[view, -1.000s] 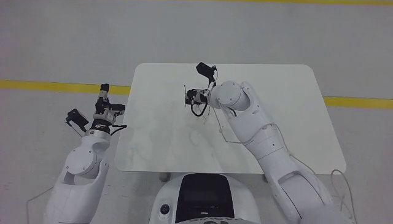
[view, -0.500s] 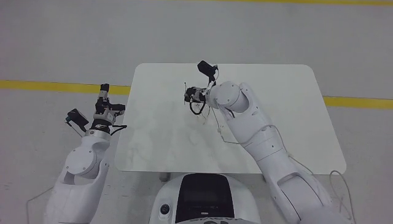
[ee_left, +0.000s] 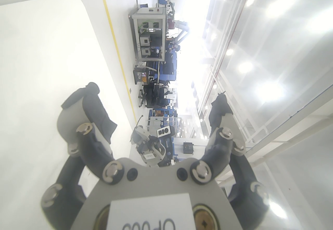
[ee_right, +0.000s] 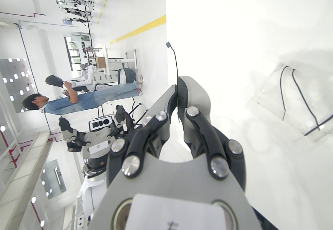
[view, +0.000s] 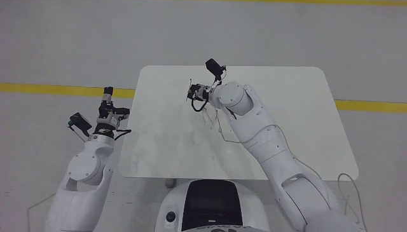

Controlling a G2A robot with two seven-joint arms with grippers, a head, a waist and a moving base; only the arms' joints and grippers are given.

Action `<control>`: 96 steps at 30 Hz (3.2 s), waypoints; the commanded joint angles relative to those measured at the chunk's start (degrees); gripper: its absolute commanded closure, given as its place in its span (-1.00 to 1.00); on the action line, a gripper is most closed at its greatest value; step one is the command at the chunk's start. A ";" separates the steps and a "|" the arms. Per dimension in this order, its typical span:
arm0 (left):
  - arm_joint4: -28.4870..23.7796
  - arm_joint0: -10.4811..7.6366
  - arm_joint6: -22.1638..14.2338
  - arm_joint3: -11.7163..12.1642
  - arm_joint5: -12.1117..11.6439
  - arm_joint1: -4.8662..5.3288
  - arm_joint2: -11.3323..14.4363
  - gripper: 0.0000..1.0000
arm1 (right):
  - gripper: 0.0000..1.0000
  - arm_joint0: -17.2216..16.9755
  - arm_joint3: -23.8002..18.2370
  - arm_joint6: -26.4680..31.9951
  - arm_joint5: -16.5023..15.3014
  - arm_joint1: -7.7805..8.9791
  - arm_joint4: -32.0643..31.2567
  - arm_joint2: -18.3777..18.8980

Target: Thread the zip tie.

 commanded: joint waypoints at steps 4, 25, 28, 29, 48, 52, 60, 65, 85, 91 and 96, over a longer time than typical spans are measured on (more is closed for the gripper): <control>0.00 0.00 0.00 0.00 0.00 0.00 0.00 -1.00 | 1.00 0.00 0.00 -0.01 0.00 0.00 0.00 0.00; 41.31 2.92 2.32 -2.15 -16.11 1.27 -1.46 -1.00 | 1.00 0.13 2.39 -1.72 0.00 -0.14 3.22 2.02; 46.33 2.44 1.30 -2.66 -16.97 1.47 -1.50 -1.00 | 1.00 -0.57 2.05 -2.52 -0.37 -0.09 3.65 2.18; 48.92 2.39 1.03 -2.66 -17.83 1.56 -1.48 -1.00 | 1.00 -0.86 1.71 -2.68 -0.38 -0.04 3.86 2.23; 99.51 1.11 12.63 0.68 -16.91 2.56 2.18 -1.00 | 1.00 0.36 4.08 -2.24 0.00 -0.95 12.91 3.63; 108.84 0.48 11.61 -0.01 -15.32 2.95 1.97 -1.00 | 1.00 0.08 3.90 -2.88 -0.11 -0.94 12.76 3.54; 114.02 -1.63 10.34 -2.53 -9.18 13.36 7.05 -1.00 | 1.00 0.02 3.20 -7.70 0.00 -1.37 13.33 2.37; 114.02 -5.86 12.39 -0.14 0.15 24.12 18.38 -1.00 | 1.00 1.38 5.22 -9.10 0.00 -2.23 15.05 0.90; 114.02 -20.72 11.24 4.10 13.63 34.63 41.21 -1.00 | 1.00 0.76 5.37 -13.18 0.00 -3.57 21.36 -0.46; 114.02 -31.83 9.19 4.87 18.94 36.74 56.49 -1.00 | 1.00 1.58 6.97 -14.16 0.00 -4.37 23.81 -2.16; 114.02 -42.12 5.79 5.89 19.48 36.99 66.72 -1.00 | 1.00 2.68 8.81 -14.94 0.00 -4.84 25.40 -2.86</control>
